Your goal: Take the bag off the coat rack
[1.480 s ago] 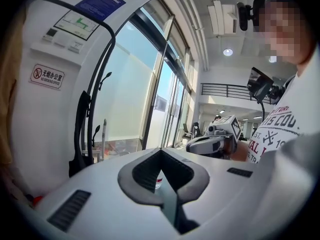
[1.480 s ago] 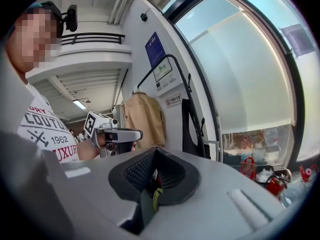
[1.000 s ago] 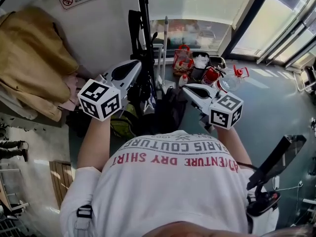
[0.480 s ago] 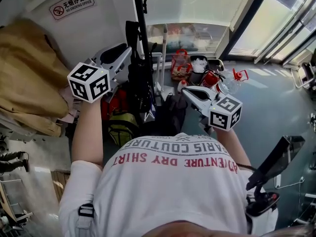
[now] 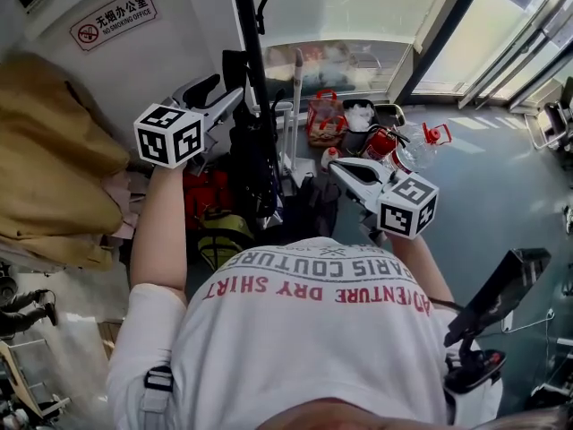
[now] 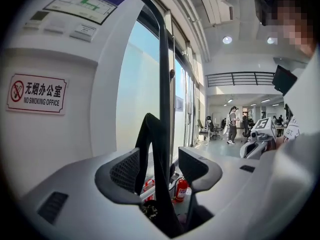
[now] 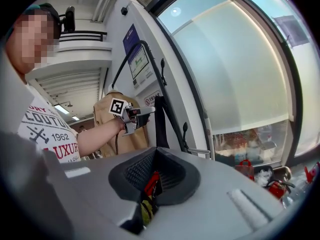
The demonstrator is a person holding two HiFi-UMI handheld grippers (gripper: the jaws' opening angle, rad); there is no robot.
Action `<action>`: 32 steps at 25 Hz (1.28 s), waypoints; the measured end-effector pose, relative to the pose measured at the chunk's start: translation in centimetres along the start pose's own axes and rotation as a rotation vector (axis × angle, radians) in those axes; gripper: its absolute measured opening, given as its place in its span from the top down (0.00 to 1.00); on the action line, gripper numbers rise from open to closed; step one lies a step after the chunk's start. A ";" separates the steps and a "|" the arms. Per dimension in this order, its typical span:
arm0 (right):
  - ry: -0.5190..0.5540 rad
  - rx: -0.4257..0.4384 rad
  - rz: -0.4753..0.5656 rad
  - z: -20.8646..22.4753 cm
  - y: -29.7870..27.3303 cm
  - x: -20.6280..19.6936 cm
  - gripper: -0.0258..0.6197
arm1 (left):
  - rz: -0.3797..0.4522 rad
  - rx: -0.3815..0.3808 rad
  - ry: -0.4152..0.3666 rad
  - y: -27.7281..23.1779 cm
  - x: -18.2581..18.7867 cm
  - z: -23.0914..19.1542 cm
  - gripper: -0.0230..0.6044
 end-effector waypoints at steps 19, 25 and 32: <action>-0.018 -0.014 0.014 0.4 -1.2 -0.5 0.96 | -0.042 -0.025 0.000 -2.7 -1.5 -0.1 0.94; -0.025 -0.016 0.015 0.4 -1.0 -0.8 0.96 | -0.025 -0.018 0.029 -2.4 -1.1 0.0 0.95; -0.037 -0.027 0.007 0.9 -0.7 -1.3 0.96 | 0.039 -0.003 0.054 -1.7 1.0 -0.1 0.95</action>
Point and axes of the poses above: the fingertips, and each gripper's own axes: y backward along the fingers, z to its right, x out of its top, the point moved 5 cm from there along y, backward along the fingers, and after that the axes turned 3 degrees about y, right-handed, at the moved point
